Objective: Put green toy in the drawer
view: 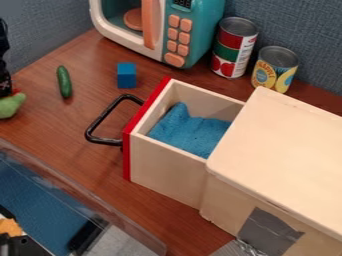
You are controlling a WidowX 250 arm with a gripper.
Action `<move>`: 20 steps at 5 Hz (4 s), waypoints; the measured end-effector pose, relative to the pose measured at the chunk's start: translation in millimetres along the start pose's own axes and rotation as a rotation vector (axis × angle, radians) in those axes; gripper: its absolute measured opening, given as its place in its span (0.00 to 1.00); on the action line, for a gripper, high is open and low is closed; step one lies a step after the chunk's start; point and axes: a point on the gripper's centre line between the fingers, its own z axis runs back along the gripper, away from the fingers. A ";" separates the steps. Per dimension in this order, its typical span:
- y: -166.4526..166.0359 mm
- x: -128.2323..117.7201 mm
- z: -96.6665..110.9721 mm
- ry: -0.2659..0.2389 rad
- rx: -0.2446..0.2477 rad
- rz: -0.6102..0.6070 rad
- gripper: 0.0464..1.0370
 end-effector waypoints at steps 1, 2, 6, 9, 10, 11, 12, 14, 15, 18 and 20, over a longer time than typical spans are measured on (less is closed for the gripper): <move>0.1 -10.4 -2.9 0.015 -0.163 0.079 0.96; -6.7 -18.1 -3.4 0.030 -0.317 0.170 0.93; -17.4 -7.1 35.1 -0.082 -0.448 0.241 0.08; -92.6 35.7 135.4 -0.206 -0.486 0.047 0.04; -121.2 48.6 152.4 -0.234 -0.503 -0.020 0.04; -160.9 71.6 168.1 -0.256 -0.512 -0.135 0.04; -197.4 96.6 169.5 -0.264 -0.525 -0.207 0.04; -261.5 133.4 144.7 -0.255 -0.512 -0.294 0.04; -282.3 140.0 122.4 -0.239 -0.493 -0.305 0.04; -268.1 121.1 118.0 -0.244 -0.307 -0.412 0.57; -190.7 99.4 154.3 -0.238 -0.115 -0.515 0.97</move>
